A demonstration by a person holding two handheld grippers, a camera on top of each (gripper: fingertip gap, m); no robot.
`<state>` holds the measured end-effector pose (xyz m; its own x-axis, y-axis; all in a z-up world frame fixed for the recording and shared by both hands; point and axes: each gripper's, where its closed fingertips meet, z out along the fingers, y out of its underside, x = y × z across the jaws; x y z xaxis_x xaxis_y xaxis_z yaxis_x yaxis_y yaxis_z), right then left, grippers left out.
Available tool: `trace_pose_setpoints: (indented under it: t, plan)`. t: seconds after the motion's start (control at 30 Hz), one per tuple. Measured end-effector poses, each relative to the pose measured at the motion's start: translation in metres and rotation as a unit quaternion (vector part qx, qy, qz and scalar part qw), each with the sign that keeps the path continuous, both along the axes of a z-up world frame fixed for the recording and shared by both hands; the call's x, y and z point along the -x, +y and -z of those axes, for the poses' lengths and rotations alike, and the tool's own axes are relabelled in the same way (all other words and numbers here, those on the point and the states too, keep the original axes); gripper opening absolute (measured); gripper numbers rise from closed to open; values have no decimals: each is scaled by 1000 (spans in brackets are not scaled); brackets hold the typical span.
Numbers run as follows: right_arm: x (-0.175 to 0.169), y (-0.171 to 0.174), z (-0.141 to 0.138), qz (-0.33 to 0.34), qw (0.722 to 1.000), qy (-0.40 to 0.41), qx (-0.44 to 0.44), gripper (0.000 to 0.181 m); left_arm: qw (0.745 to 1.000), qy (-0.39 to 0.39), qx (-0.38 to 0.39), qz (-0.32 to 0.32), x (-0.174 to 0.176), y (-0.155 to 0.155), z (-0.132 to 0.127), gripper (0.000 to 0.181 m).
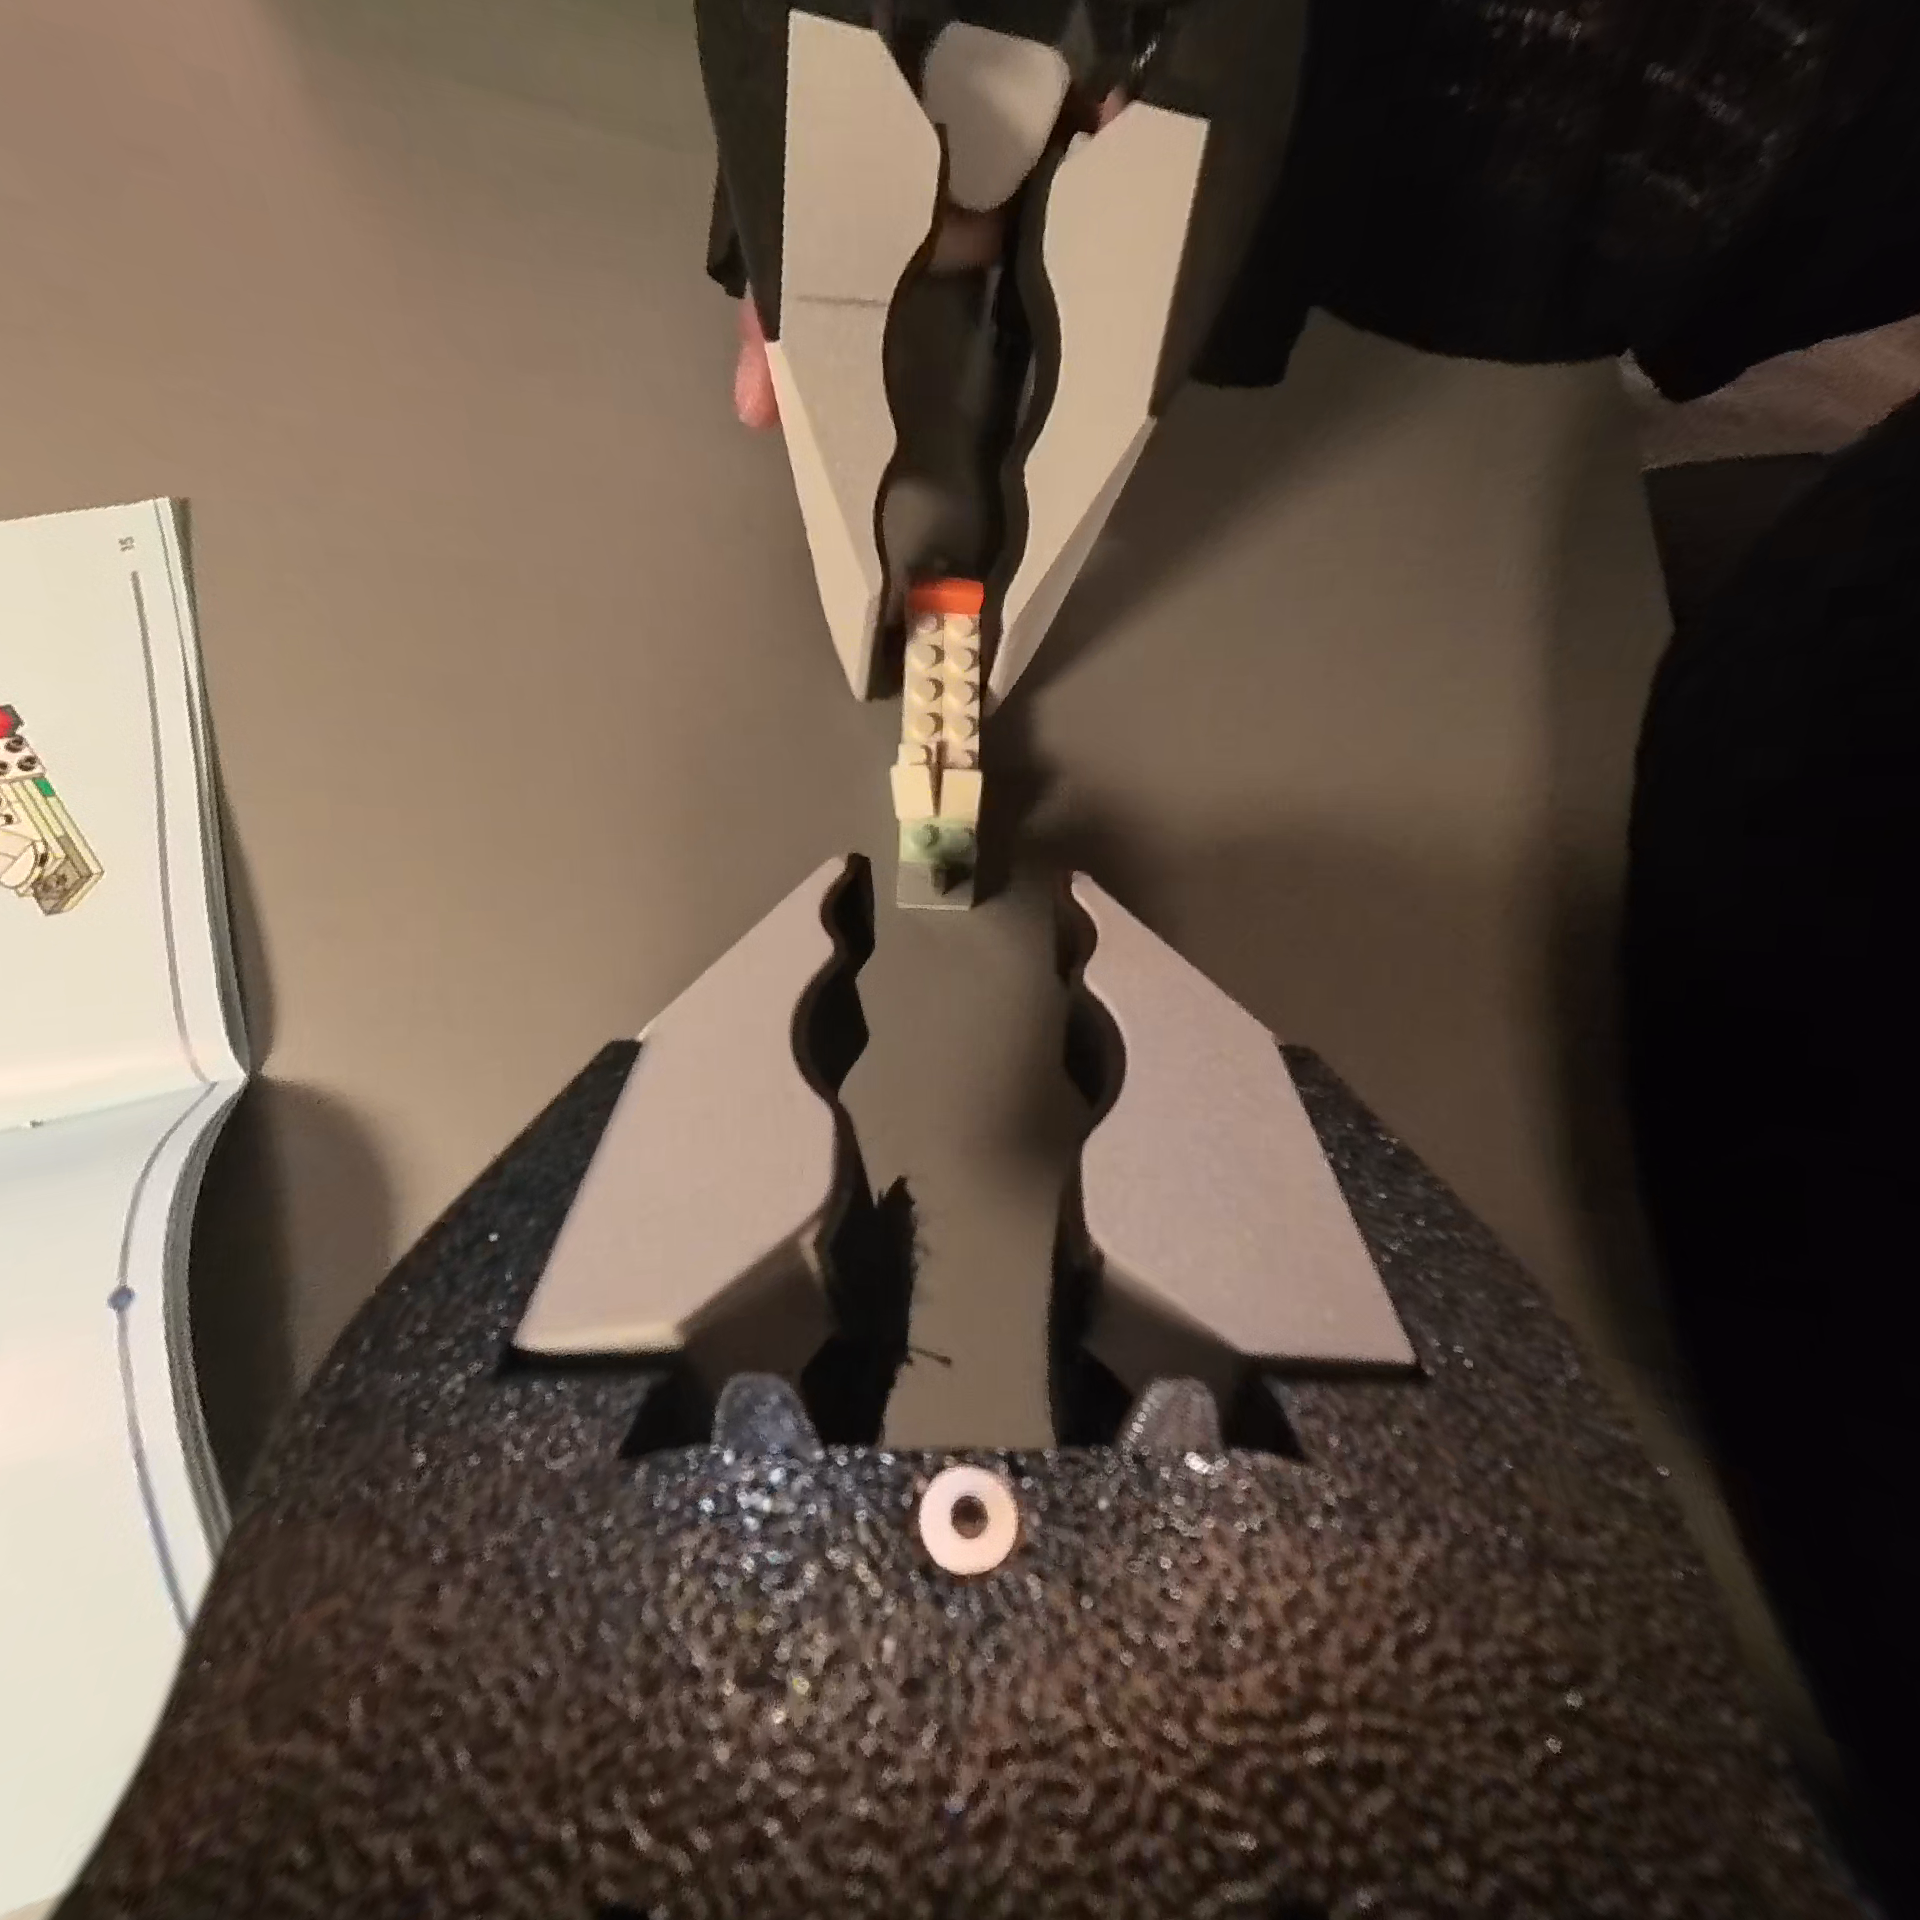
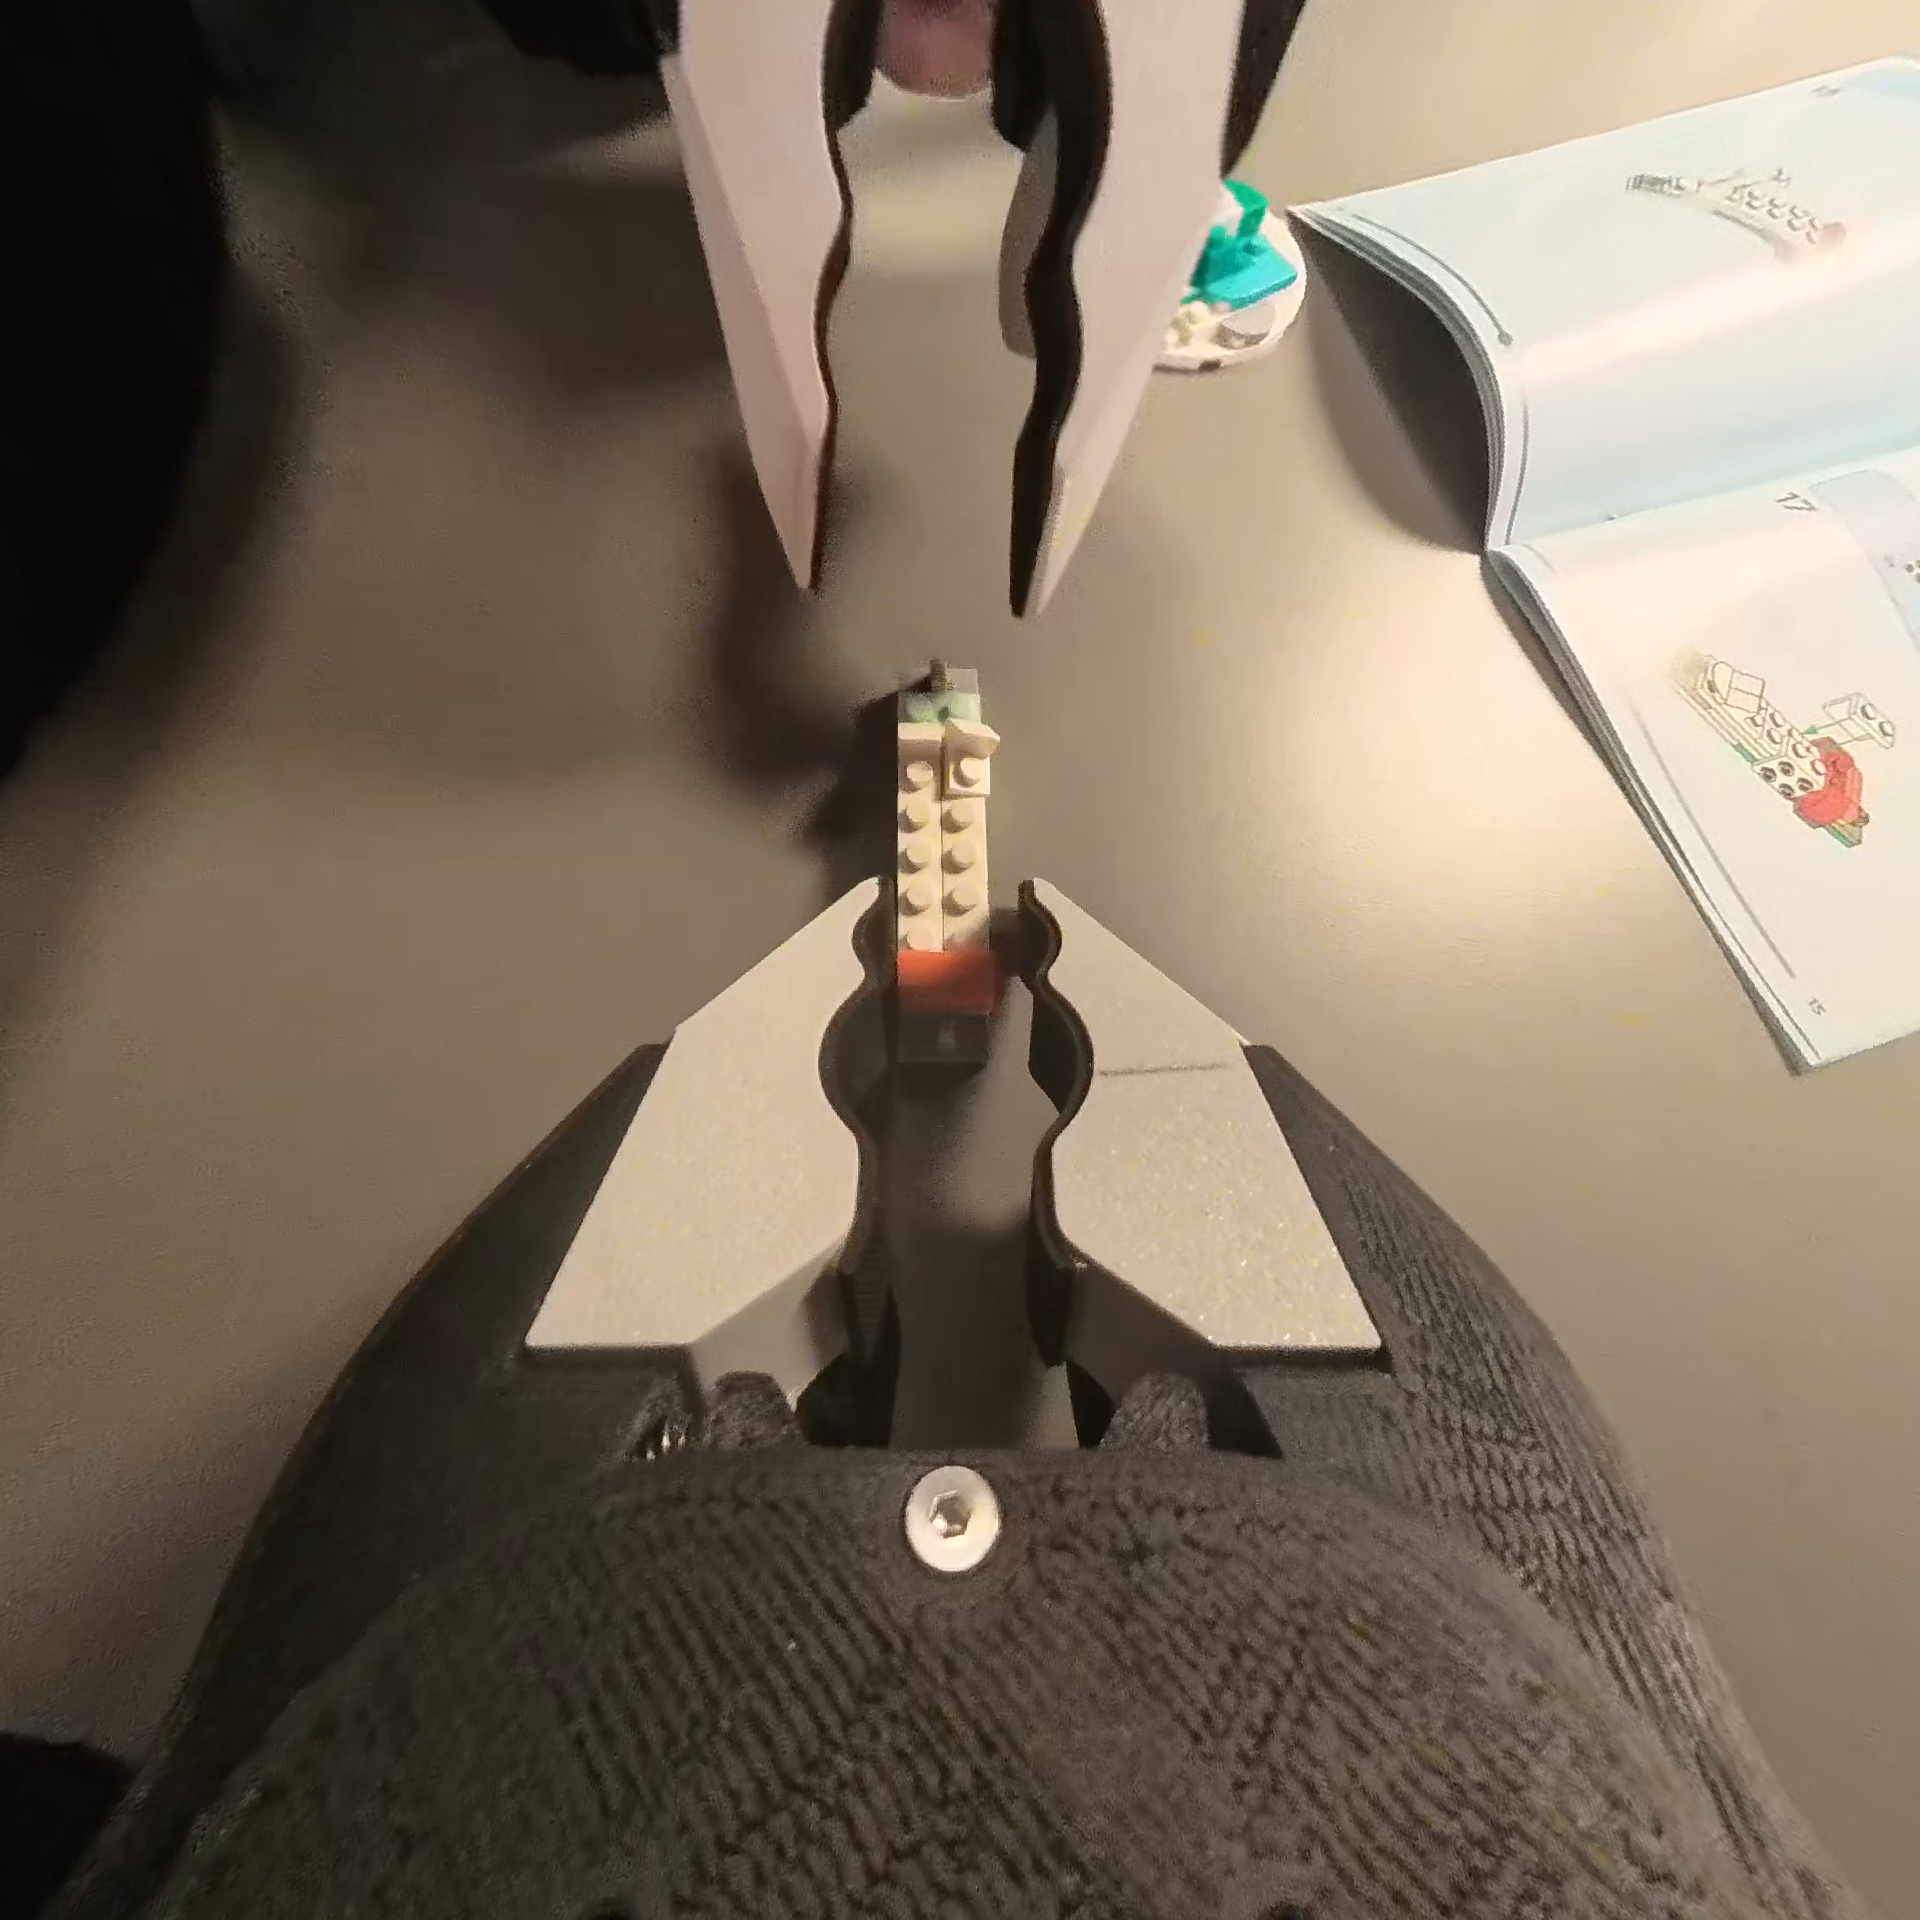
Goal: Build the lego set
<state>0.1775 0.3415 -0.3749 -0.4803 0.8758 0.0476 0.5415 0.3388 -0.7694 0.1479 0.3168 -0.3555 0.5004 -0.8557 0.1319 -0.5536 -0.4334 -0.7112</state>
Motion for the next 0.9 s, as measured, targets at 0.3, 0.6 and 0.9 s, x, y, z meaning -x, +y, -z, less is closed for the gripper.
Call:
trace_pose_setpoints:
  t: [0.3,0.6,0.9]
  plan:
    - [2,-4,-1,3,1000,-8,22,16,993,-29,-113,-9,-13,4,-9,60]
    - [14,0,-27,38,999,36,13,15,935,101,-341,-19,3,22,-17,65]
    - [18,2,-37,61,997,42,19,15,824,272,-498,13,12,29,-15,29]
